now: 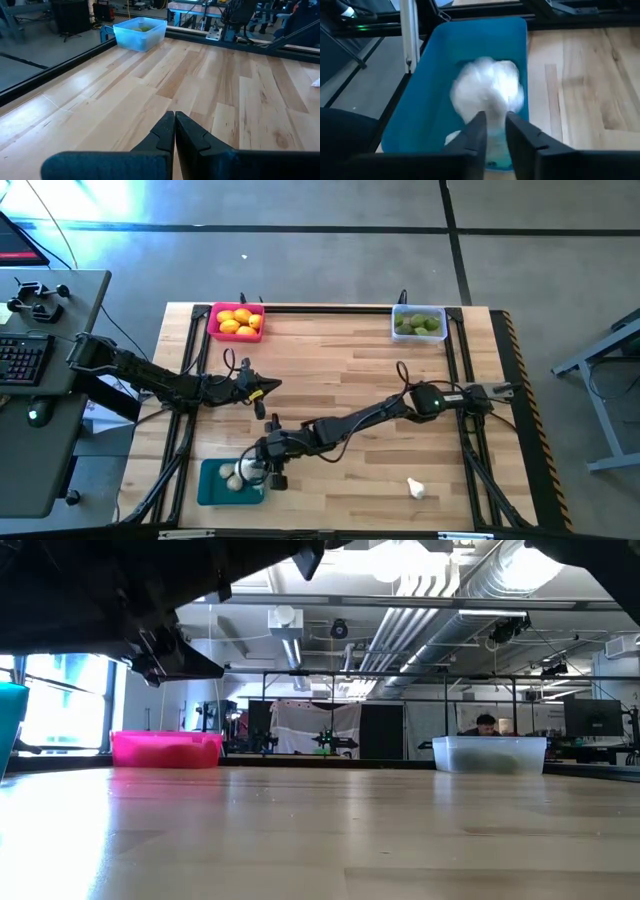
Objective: Sort produce into baskets
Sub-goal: Put the top garlic into the blue bin, then put the garlic into the blue bin
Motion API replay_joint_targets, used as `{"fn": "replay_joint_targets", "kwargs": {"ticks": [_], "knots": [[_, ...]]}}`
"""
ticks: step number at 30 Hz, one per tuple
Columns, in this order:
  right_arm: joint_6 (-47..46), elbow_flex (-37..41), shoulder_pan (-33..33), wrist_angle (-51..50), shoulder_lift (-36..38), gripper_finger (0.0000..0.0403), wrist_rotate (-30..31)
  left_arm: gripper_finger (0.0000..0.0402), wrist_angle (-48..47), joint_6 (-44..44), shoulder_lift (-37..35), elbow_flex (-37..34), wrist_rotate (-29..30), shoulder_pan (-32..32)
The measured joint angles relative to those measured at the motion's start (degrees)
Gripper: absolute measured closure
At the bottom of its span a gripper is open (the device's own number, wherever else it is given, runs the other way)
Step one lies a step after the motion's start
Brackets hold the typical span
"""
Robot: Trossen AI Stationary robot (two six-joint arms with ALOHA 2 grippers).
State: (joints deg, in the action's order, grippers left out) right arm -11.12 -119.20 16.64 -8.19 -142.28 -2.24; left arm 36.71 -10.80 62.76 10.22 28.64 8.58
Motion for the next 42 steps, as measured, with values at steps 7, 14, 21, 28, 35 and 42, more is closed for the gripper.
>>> {"fn": "replay_joint_targets", "kwargs": {"ticks": [7,14,21,28,35,42], "knots": [[1.1,-0.02,0.2,-0.37,0.19,0.0236,-2.31,0.0402,-0.01,0.02,0.0,0.0,0.22,0.0],[5.18,-0.11,2.54,-15.3,4.79,0.0335,11.14,0.0402,-0.03,0.48,0.0,0.0,0.24,0.0],[1.46,0.0,4.96,-26.09,5.16,0.0393,17.73,0.0402,0.24,0.89,0.0,0.0,0.26,0.0],[-6.29,9.75,6.63,-23.05,8.53,0.0402,21.91,0.0402,0.45,0.96,0.0,0.0,0.26,0.0],[-19.99,25.13,9.25,-18.7,16.98,0.0403,24.61,0.0402,0.4,1.0,0.0,0.0,0.24,0.0],[-42.52,37.81,16.66,-24.98,29.89,0.0403,22.7,0.0402,0.92,0.99,0.0,0.0,0.18,0.0]]}}
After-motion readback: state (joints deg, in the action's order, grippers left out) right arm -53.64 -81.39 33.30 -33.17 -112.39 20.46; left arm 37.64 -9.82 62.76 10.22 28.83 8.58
